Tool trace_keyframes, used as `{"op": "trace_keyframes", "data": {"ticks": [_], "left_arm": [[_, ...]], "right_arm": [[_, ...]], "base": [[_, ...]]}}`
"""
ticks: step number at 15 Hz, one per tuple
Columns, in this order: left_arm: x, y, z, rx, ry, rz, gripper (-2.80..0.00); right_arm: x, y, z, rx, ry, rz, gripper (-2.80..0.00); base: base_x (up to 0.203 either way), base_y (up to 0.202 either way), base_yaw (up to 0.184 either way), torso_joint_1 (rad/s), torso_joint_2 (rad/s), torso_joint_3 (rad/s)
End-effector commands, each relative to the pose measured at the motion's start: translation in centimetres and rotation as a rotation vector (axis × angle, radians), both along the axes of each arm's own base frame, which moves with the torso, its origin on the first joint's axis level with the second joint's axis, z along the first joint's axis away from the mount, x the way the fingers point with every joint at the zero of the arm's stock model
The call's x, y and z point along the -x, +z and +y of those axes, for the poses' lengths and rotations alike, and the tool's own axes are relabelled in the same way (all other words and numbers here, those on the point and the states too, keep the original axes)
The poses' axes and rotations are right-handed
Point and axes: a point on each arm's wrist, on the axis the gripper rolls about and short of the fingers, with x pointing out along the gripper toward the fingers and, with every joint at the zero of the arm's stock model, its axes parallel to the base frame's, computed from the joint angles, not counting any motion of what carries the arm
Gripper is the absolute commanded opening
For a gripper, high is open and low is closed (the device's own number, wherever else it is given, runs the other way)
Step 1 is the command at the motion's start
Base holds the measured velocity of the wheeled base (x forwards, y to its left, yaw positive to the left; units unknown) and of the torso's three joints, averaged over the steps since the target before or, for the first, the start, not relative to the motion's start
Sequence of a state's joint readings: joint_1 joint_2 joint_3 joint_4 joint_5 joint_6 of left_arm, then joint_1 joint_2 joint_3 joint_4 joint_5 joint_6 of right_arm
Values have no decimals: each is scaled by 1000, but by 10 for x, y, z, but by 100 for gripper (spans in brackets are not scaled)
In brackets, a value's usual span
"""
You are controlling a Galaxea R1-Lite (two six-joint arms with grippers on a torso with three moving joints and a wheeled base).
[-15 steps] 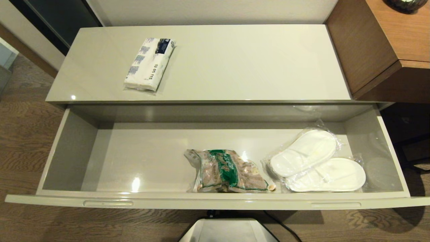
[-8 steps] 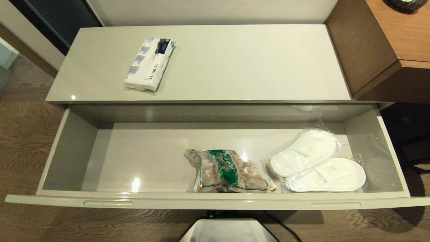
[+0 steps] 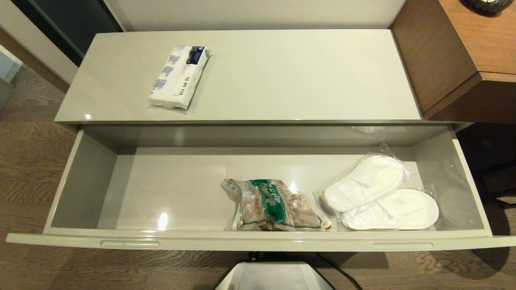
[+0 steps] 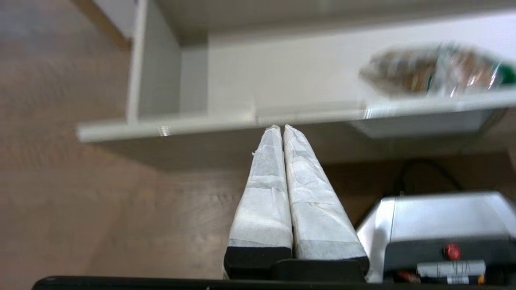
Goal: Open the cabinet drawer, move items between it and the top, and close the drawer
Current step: Pick up the tissue on the table
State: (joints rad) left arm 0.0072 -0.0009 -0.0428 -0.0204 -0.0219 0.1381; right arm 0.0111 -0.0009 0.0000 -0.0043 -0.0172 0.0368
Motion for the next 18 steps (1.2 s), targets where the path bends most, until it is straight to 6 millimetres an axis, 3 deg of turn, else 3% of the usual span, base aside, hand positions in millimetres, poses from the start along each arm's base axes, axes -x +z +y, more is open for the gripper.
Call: {"op": "trace_keyframes", "data": {"ticks": [1, 7, 10, 12, 14, 18], "left_arm": [[10, 22, 0, -2, 0, -43, -280], [38, 60, 0, 8, 29, 39, -280], [25, 96, 0, 19, 35, 123, -280], [3, 130, 0, 41, 7, 166, -280], [-32, 159, -1, 51, -24, 216, -280], [-129, 189, -2, 27, -84, 270, -280]], "right_arm": [[1, -1, 0, 0, 1, -16, -280], [1, -1, 0, 0, 0, -16, -280], [1, 0, 0, 0, 0, -18, -280], [1, -1, 0, 0, 0, -17, -280], [1, -1, 0, 0, 2, -16, -280], [1, -1, 0, 0, 0, -16, -280]], "base": [[0, 0, 0, 0, 0, 0], [0, 0, 0, 0, 0, 0], [0, 0, 0, 0, 0, 0], [0, 0, 0, 0, 0, 0], [0, 0, 0, 0, 0, 0], [0, 0, 0, 0, 0, 0]]}}
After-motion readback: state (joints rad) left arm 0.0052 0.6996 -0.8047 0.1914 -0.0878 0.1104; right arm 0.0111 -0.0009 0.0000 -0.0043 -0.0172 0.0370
